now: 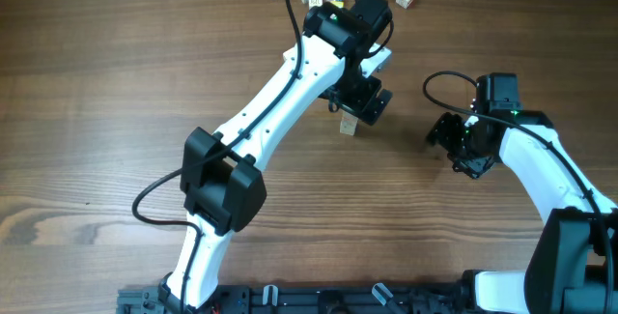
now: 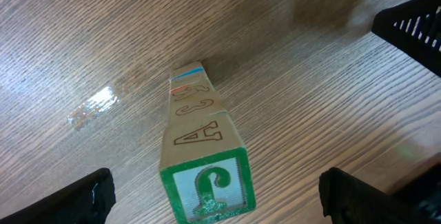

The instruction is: Form a tower

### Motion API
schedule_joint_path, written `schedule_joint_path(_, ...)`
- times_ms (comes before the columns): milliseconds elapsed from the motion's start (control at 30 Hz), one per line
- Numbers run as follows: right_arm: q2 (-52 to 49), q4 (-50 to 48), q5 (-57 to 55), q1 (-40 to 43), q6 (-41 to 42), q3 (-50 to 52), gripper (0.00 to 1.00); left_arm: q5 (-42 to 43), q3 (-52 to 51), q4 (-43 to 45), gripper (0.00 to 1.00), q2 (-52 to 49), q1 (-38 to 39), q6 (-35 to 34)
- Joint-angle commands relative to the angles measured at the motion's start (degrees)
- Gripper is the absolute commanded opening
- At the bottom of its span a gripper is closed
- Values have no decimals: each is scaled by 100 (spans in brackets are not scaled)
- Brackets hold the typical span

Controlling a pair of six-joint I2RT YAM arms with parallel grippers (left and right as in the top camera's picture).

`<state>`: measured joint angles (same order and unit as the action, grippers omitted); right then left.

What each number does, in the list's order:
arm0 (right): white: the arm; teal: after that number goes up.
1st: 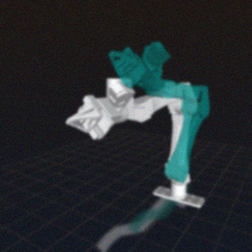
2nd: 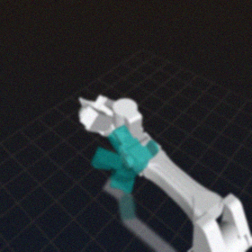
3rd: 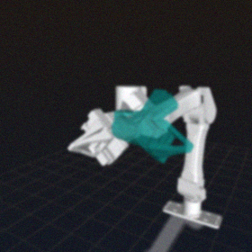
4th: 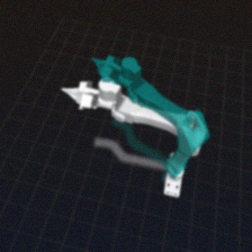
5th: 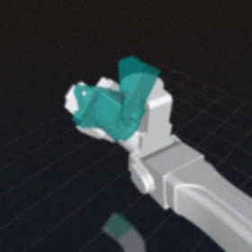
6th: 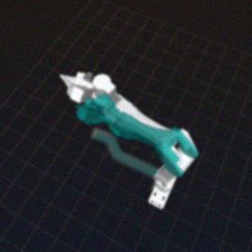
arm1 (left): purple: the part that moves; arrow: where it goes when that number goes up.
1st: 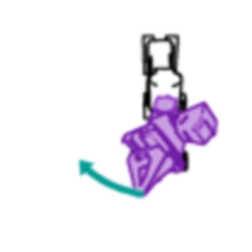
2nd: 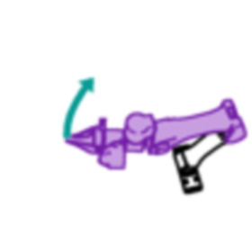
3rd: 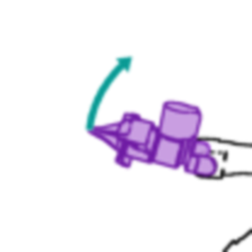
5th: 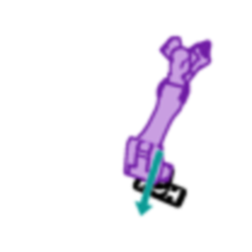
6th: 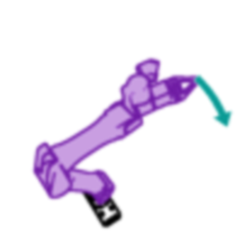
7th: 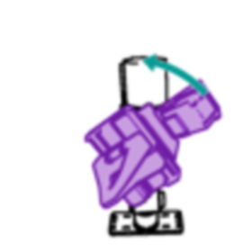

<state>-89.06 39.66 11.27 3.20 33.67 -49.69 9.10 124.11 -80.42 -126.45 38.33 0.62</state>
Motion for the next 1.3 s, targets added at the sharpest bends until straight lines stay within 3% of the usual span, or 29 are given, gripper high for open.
schedule_joint_path(0, -76, -13, -142, 20, -181, -44, 78, 92, -48, 101, 97, -13, 87, -114)
schedule_joint_path(633, -76, 4, -140, 20, -367, -44, 78, -44, -55, 76, 100, -369, 186, -289)
schedule_joint_path(733, -76, 4, -140, 20, -363, -44, 77, -446, -57, 72, 99, -369, 186, -457)
schedule_joint_path(867, -76, 2, -140, 20, -365, -46, 77, -444, -57, 76, 87, -369, 192, -461)
schedule_joint_path(1267, -76, 4, -140, 20, -365, -46, 72, -444, -57, -11, 70, -369, 197, -632)
